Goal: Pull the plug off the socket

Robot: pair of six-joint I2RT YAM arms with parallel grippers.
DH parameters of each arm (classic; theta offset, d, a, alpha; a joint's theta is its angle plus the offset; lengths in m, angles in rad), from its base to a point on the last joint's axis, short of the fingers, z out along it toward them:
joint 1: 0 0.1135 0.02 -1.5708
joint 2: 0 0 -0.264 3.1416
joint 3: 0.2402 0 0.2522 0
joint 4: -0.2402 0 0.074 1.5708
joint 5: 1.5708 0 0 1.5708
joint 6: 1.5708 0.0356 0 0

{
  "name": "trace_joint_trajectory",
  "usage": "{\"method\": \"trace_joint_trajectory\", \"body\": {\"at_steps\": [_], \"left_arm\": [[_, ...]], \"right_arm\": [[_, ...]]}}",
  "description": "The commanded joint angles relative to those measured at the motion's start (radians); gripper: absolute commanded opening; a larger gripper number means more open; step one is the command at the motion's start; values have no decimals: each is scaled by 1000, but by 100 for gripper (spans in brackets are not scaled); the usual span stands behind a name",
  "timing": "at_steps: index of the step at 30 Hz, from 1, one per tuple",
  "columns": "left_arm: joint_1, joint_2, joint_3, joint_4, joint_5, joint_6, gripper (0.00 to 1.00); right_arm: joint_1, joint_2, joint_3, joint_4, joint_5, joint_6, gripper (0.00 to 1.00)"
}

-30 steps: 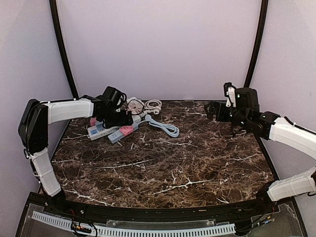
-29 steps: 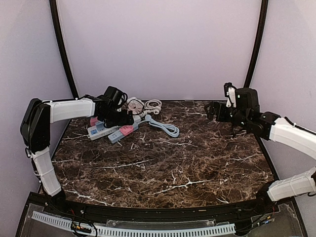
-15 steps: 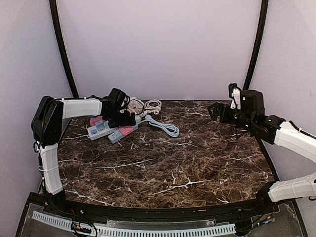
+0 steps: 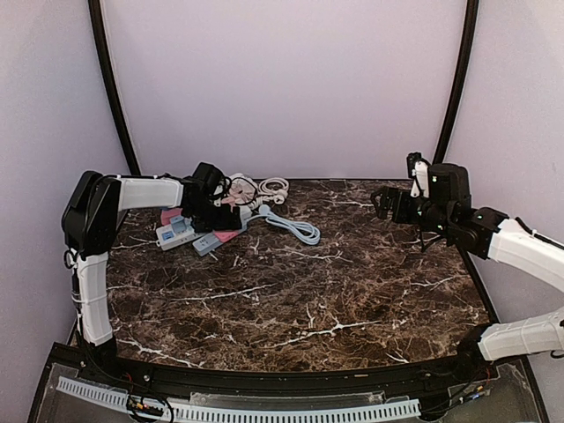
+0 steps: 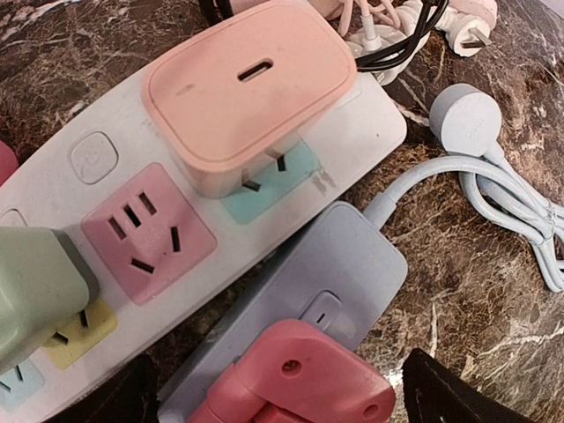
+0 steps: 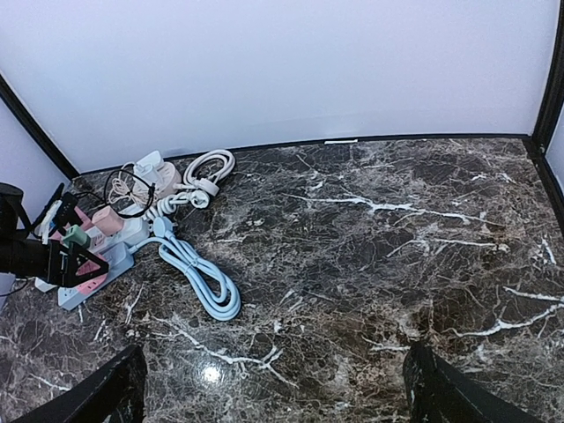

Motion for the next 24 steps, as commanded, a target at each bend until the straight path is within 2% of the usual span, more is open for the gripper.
{"method": "trace_joint_trajectory", "body": {"at_steps": [1, 5, 8, 15, 24], "left_arm": [[-20, -2, -3, -9, 106, -9, 96], [-32, -3, -15, -10, 96, -18, 96], [-48, -2, -16, -32, 38, -13, 95], [-67, 11, -25, -70, -90, 77, 95], [-69, 48, 5, -108, -154, 199, 97]], "right_arm": [[-5, 1, -9, 4, -14, 13, 98], [-6, 12, -7, 7, -30, 17, 98], [-5, 14, -10, 7, -37, 22, 98], [-5, 21, -14, 17, -52, 24, 98], [-6, 40, -10, 24, -68, 23, 99]]}}
